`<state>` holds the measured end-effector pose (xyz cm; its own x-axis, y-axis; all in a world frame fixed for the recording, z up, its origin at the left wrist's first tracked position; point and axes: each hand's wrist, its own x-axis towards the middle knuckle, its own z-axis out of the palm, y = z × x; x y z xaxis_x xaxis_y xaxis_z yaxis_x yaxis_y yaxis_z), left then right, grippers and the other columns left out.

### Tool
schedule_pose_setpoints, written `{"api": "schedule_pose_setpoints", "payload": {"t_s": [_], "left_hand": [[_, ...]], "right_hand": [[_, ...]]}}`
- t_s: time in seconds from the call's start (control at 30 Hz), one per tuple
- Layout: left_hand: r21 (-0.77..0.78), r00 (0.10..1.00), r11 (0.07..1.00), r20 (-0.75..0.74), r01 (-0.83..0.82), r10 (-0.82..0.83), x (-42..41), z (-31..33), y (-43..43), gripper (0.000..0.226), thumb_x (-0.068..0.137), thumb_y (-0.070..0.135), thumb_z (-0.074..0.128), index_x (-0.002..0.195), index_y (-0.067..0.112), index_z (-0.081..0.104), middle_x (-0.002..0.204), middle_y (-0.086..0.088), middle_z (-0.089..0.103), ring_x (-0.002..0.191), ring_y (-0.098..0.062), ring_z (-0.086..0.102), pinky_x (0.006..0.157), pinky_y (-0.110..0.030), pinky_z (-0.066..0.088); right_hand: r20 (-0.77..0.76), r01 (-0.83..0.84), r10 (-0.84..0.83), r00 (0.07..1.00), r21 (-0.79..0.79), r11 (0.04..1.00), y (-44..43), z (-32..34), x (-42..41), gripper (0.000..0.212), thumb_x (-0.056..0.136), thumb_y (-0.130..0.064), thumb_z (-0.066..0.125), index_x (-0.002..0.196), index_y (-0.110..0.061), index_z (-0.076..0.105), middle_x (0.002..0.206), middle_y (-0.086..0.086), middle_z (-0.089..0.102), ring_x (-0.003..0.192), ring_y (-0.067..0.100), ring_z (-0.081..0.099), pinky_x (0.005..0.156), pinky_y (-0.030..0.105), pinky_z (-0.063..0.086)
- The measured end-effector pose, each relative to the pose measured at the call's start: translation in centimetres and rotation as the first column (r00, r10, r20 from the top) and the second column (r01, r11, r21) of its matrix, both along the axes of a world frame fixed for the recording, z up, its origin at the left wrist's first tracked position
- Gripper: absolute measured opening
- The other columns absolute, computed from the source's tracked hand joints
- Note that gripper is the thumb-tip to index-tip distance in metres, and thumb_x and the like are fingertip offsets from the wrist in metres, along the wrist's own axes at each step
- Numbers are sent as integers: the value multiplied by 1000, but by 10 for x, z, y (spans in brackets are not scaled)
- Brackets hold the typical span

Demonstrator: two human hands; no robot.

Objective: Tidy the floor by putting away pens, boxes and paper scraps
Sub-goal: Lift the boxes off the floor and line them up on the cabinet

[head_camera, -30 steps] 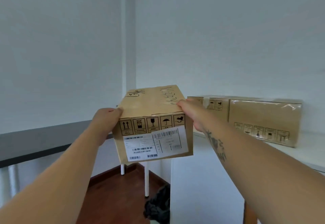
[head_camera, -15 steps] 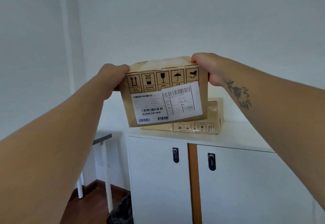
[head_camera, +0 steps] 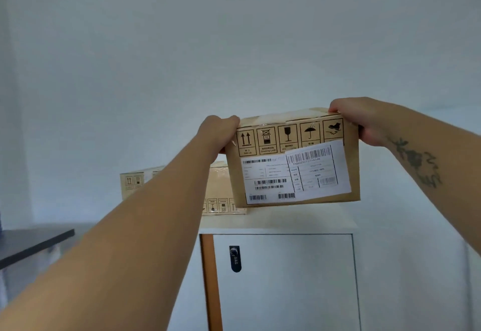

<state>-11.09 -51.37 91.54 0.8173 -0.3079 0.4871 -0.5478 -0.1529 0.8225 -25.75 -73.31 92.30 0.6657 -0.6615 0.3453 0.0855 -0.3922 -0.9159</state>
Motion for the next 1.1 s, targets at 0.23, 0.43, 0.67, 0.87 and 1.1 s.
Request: {"api": "schedule_pose_setpoints", "payload": {"t_s": [0.23,0.43,0.67,0.87,1.1], "left_hand": [[104,994,994,-102,42,-31,45,-63,-46,34,86,39,54,88,6,61,105,-19,71,79,-28,65,75,-36,57],[139,998,990,-49,-23,30,90,-96,-68,53,84,61,44,72,11,60,86,-9,68,89,-29,65,88,-41,52],[378,879,859,450,-346,156,147,-103,-81,69,91,71,15,97,21,61,107,-4,57,109,-27,50,89,-44,43],[421,749,830,662,-367,-4,215,-115,-76,69,87,80,16,95,27,60,92,7,62,103,-19,58,97,-47,40],[297,773,884,625,-362,107,244,-127,-98,66,80,83,26,115,41,63,118,18,64,118,-15,47,103,-38,23]], "right_hand": [[-166,35,-23,986,66,997,-43,-62,32,5,82,-17,52,86,-15,53,82,7,57,79,21,54,74,32,43],[-190,97,-109,976,-70,993,-63,-96,80,17,83,-28,50,79,-11,51,80,10,53,72,23,48,61,31,35],[-50,215,-420,906,-800,560,-71,-99,143,67,99,-54,20,80,-11,68,80,8,66,75,29,61,73,39,52],[-105,132,-368,924,-816,562,-100,-110,175,71,80,-84,18,72,-27,60,72,-8,62,68,15,59,67,35,51],[-69,145,-357,932,-829,541,-124,-113,205,77,71,-91,19,83,-30,64,78,-11,65,72,10,60,70,36,52]]}}
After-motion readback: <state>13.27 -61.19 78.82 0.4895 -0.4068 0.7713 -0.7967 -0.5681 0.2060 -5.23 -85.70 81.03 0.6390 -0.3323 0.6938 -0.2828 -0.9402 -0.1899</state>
